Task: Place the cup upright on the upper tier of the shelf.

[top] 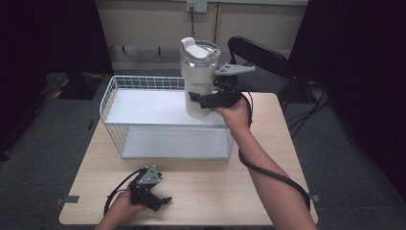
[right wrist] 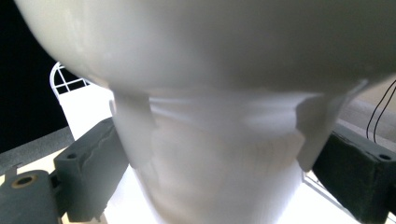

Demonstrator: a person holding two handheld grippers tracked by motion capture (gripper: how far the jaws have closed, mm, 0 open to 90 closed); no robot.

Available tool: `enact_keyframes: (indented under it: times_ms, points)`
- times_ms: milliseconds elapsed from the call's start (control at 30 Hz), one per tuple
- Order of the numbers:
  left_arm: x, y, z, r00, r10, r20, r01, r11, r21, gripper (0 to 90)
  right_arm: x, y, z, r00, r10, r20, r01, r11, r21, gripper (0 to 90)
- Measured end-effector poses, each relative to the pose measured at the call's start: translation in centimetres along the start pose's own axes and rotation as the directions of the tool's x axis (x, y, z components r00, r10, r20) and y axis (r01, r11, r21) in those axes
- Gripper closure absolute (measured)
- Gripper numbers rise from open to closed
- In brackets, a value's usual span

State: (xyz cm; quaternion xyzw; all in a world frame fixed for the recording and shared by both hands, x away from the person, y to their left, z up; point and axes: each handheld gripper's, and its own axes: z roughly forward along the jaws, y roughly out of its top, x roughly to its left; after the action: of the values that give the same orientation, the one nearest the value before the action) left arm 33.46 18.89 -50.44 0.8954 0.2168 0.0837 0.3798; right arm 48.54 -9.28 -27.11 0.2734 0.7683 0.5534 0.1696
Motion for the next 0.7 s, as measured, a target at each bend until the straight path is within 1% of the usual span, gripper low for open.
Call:
enact_keyframes:
  times_ms: [100,233,467,700]
  points:
    - [0.0,0.0,0.0,1.0000,0.001,0.000,-0.001,1.0000,0.001,3.7,0.0,0.0,-0.1,1.0000,-0.004,0.002,0.004,1.000,0.008,8.9]
    - [0.0,0.0,0.0,1.0000,0.000,0.000,0.000,1.0000,0.001,3.7,-0.1,-0.1,-0.2,1.0000,0.004,-0.004,-0.004,1.000,0.014,9.0]
    - [0.0,0.0,0.0,1.0000,0.001,0.001,-0.001,1.0000,0.001,3.7,-0.2,-0.2,-0.7,0.9999,0.002,-0.013,-0.001,0.999,0.041,9.5]
    - [0.0,0.0,0.0,1.0000,0.001,0.001,-0.001,1.0000,0.001,3.7,-0.1,-0.2,-1.4,0.9999,0.000,-0.013,0.001,0.999,0.047,9.8]
